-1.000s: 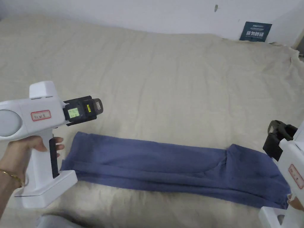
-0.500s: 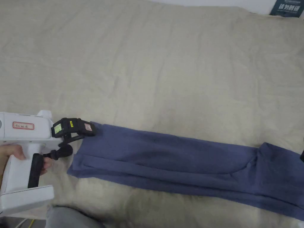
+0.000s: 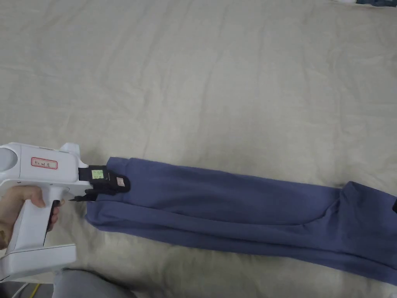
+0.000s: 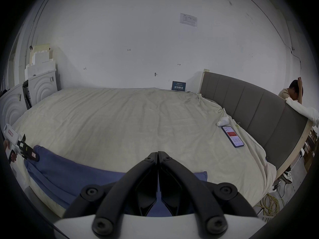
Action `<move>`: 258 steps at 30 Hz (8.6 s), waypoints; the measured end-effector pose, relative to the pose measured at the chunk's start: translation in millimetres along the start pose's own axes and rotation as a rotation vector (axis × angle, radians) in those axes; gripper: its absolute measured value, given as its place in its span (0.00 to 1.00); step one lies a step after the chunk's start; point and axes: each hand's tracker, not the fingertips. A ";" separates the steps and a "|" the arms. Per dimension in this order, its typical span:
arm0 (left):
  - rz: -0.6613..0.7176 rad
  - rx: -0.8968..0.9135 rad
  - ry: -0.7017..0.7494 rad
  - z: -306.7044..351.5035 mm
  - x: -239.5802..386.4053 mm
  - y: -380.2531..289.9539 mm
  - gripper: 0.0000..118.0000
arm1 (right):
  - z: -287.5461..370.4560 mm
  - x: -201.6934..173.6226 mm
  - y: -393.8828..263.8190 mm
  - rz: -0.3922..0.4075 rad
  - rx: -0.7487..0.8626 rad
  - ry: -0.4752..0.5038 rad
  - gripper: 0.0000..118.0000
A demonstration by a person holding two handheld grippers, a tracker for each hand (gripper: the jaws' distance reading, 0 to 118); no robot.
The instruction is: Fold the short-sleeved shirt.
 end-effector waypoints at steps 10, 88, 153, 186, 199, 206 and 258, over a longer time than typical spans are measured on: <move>-0.229 0.059 0.245 26.7 83.5 2.8 0.03 | 7.9 12.2 0.0 -0.035 0.022 0.016 0.00; -0.864 0.270 -0.086 -170.8 383.4 -227.4 0.00 | 87.5 120.6 -39.5 -0.170 0.042 -0.120 0.00; -0.142 0.208 0.350 82.8 146.5 -21.9 0.02 | 40.5 51.6 -33.4 -0.208 -0.030 0.055 0.00; -0.568 -0.124 0.246 -178.3 331.0 -138.7 0.69 | 78.5 106.6 -56.2 -0.355 0.013 -0.019 0.00; -0.595 0.327 0.177 -93.2 327.9 -102.5 0.06 | 79.8 86.9 -44.4 -0.310 0.017 -0.002 0.00; -0.644 0.254 0.286 -154.6 289.8 -152.8 0.00 | 82.5 79.1 -39.6 -0.293 0.022 -0.004 0.00; -0.603 0.814 0.381 21.9 223.7 -160.4 0.00 | -38.0 -154.9 -49.8 -0.021 -0.013 0.281 0.00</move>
